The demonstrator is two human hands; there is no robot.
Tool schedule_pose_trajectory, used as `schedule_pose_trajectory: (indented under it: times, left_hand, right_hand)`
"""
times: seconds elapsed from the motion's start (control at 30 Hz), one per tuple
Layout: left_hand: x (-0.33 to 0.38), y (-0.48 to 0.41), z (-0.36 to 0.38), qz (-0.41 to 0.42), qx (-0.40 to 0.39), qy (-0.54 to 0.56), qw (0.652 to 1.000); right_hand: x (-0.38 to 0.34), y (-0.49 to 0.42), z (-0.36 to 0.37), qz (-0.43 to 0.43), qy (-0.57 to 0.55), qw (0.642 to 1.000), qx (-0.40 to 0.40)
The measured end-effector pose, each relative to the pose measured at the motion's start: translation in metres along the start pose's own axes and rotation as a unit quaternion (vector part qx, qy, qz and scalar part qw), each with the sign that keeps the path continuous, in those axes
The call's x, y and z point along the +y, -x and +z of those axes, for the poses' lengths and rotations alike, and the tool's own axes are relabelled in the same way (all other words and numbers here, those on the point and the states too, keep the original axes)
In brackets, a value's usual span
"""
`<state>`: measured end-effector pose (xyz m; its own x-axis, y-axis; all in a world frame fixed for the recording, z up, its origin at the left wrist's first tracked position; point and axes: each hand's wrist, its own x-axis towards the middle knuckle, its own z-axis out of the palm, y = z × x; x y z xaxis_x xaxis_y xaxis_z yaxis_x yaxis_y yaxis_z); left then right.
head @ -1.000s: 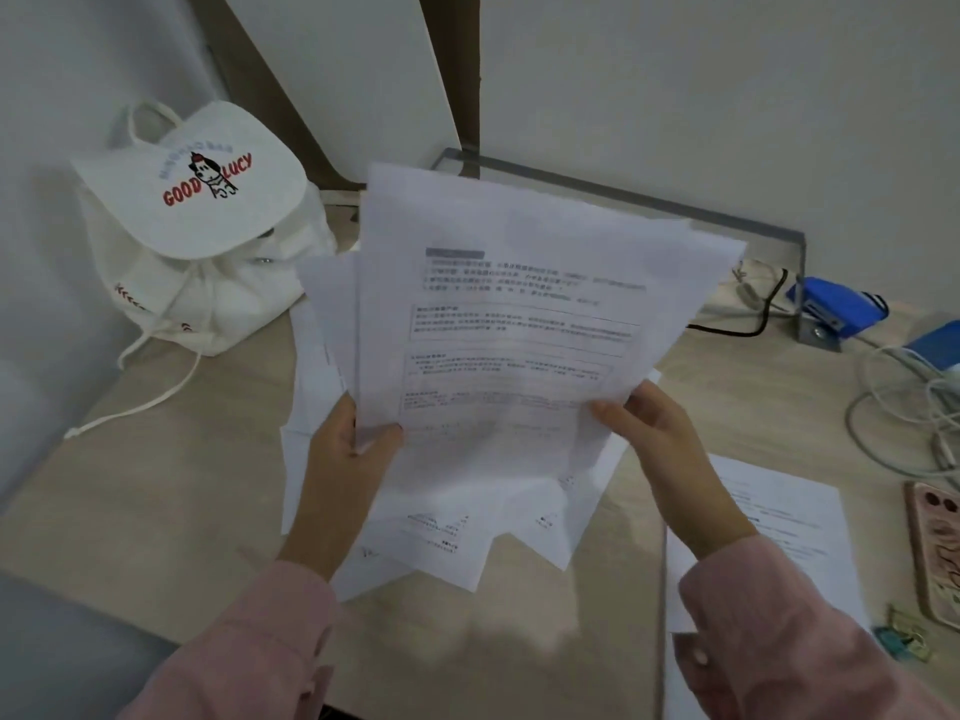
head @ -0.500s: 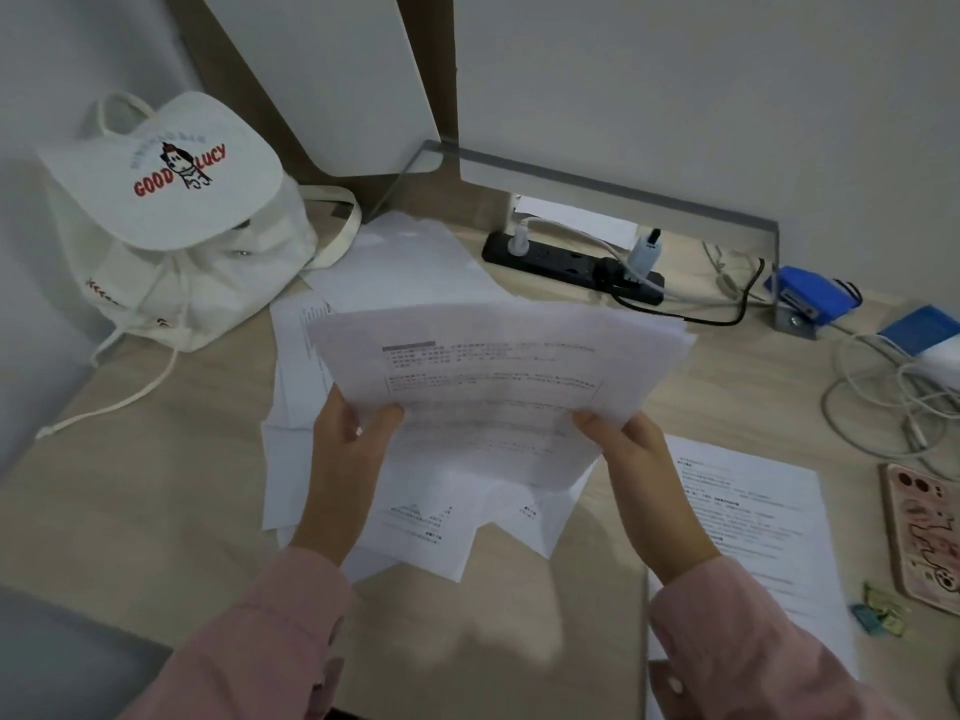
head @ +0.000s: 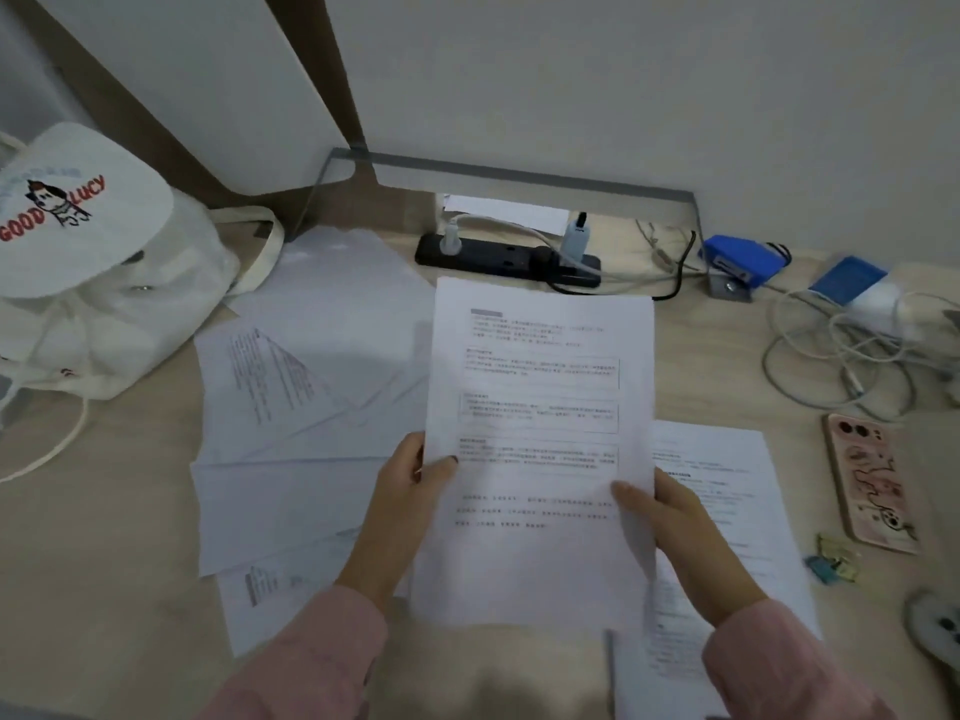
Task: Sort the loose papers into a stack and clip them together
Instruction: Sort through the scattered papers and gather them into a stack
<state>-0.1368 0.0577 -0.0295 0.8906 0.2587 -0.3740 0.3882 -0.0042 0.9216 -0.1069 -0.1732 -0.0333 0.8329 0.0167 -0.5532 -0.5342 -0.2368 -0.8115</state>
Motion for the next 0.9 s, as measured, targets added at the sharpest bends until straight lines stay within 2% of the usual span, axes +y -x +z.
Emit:
schedule_pose_trajectory:
  times: [0.13,0.3,0.5,0.6,0.7,0.77,0.9]
  left_hand:
    - [-0.012,0.0,0.05,-0.067,-0.062,-0.028,0.995]
    - [-0.032,0.005,0.102,-0.093,-0.137,-0.104,0.981]
    - [-0.053,0.013,0.142,-0.077,-0.125,-0.181,0.973]
    - [-0.059,0.016,0.152,-0.077,-0.12,-0.161,0.977]
    - [-0.057,0.018,0.157,-0.093,-0.139,-0.127,0.978]
    - [-0.059,0.017,0.157,-0.092,-0.153,-0.118,0.977]
    - [-0.062,0.012,0.157,-0.099,-0.181,-0.108,0.972]
  right_hand:
    - [0.034,0.003,-0.046,0.048,0.037,0.996,0.058]
    - [0.067,0.008,-0.091,0.084,0.096,0.98,0.154]
    - [0.092,0.008,-0.118,0.107,0.155,0.96,0.205]
    - [0.1,0.008,-0.121,0.118,0.175,0.953,0.218]
    - [0.099,0.008,-0.121,0.065,0.245,0.927,0.277]
    - [0.087,0.005,-0.12,0.04,0.27,0.926,0.263]
    - [0.069,-0.02,-0.121,0.049,0.236,0.951,0.194]
